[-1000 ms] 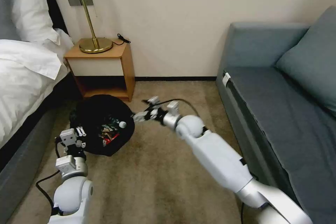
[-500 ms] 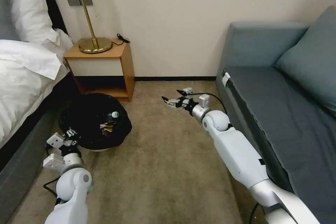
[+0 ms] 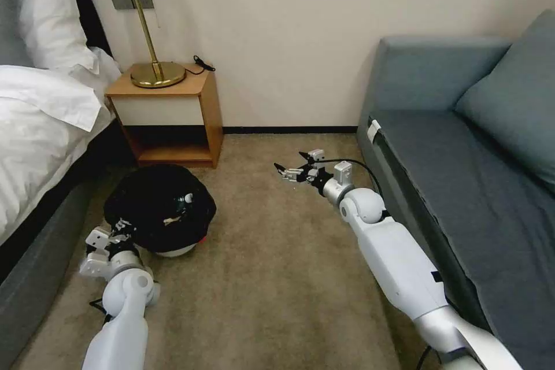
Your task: Pick up the trash bin, then pick up the garbage on the floor and place it into the trash bin.
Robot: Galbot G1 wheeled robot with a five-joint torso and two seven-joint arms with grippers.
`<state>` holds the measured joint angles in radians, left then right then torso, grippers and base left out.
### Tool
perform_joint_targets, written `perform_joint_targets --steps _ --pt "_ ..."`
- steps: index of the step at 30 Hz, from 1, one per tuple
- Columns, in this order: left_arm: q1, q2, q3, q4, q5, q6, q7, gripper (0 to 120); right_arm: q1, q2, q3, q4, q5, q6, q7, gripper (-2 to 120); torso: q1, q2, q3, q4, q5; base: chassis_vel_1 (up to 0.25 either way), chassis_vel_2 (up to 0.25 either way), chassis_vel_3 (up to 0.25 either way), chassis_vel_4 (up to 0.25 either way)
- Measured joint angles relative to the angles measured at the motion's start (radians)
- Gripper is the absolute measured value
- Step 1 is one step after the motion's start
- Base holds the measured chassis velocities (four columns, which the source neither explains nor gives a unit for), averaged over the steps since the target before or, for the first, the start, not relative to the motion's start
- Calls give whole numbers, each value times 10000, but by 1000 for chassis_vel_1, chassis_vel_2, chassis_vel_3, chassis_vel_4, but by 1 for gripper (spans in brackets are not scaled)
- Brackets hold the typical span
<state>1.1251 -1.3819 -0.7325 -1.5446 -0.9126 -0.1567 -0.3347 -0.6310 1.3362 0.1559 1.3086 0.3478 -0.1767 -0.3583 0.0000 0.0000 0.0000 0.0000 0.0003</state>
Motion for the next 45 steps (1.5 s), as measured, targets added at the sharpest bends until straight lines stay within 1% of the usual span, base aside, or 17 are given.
perform_joint_targets --steps 3,4,8,10,12,13,16,17,20,22,25,28,29,31,35,40,45 --pt "33 55 42 -86 -18 14 51 39 -157 10 80 151 -155 -25 1 100 0 0 0 0 -6 0 0 0 0" --pt "33 55 42 -86 -18 14 51 39 -157 10 80 151 -155 -25 1 100 0 0 0 0 -6 0 0 0 0" --pt "329 174 45 -576 411 93 71 59 -425 78 271 481 -321 -68 133 100 0 0 0 0 -5 0 0 0 0" --pt "411 195 32 -704 625 107 86 61 -487 82 308 549 -322 -75 215 100 0 0 0 0 -5 0 0 0 0" --pt "725 275 -55 -1140 1938 95 237 74 -668 93 487 794 -259 -83 634 100 0 0 -1 0 -2 0 0 0 0" --pt "725 275 -55 -1140 1938 95 237 74 -668 93 487 794 -259 -83 634 100 0 0 -1 0 -2 0 0 0 0" --pt "1229 345 -140 -1754 4469 -136 556 88 -1016 101 813 1158 147 -115 1227 100 0 0 -1 -1 -1 0 0 0 0" --pt "1229 345 -140 -1754 4469 -136 556 88 -1016 101 813 1158 147 -115 1227 100 0 0 -1 -1 -1 0 0 0 0" --pt "2006 308 -87 -2749 6848 -332 911 98 -1711 93 1255 1726 511 -131 1776 100 0 0 -2 1 1 0 0 0 0" --pt "2182 260 -46 -2970 7293 -373 938 99 -1922 90 1367 1909 562 -145 1869 100 -1 0 -2 -1 3 0 0 0 0" --pt "2852 -99 182 -3599 8655 -463 932 100 -2871 134 1933 2708 689 -180 2304 100 -1 1 -2 -2 -2 0 0 0 0" --pt "2969 -182 225 -3684 8831 -496 927 100 -3026 153 2029 2833 723 -166 2395 100 -1 1 -3 -2 0 0 0 0 0" --pt "3330 -373 321 -3875 9300 -678 956 100 -3540 220 2383 3258 820 -80 2664 100 -1 1 -3 -2 -2 0 0 0 0" --pt "3418 -407 349 -3917 9417 -757 974 100 -3641 235 2459 3351 829 -56 2704 100 -1 0 -2 0 -2 0 0 0 0" --pt "4227 -619 598 -4196 10268 -1325 1171 100 -4747 279 3090 4274 520 263 2824 100 -1 1 -3 -1 -3 0 0 0 0" --pt "4684 -680 753 -4401 10494 -1537 1224 100 -5443 258 3307 4527 -125 802 2920 100 -1 1 -2 -1 -2 0 0 0 0" --pt "4749 -702 779 -4441 10489 -1555 1222 100 -5572 239 3315 4541 -279 907 2959 100 -1 1 -1 -1 -2 0 0 0 0"
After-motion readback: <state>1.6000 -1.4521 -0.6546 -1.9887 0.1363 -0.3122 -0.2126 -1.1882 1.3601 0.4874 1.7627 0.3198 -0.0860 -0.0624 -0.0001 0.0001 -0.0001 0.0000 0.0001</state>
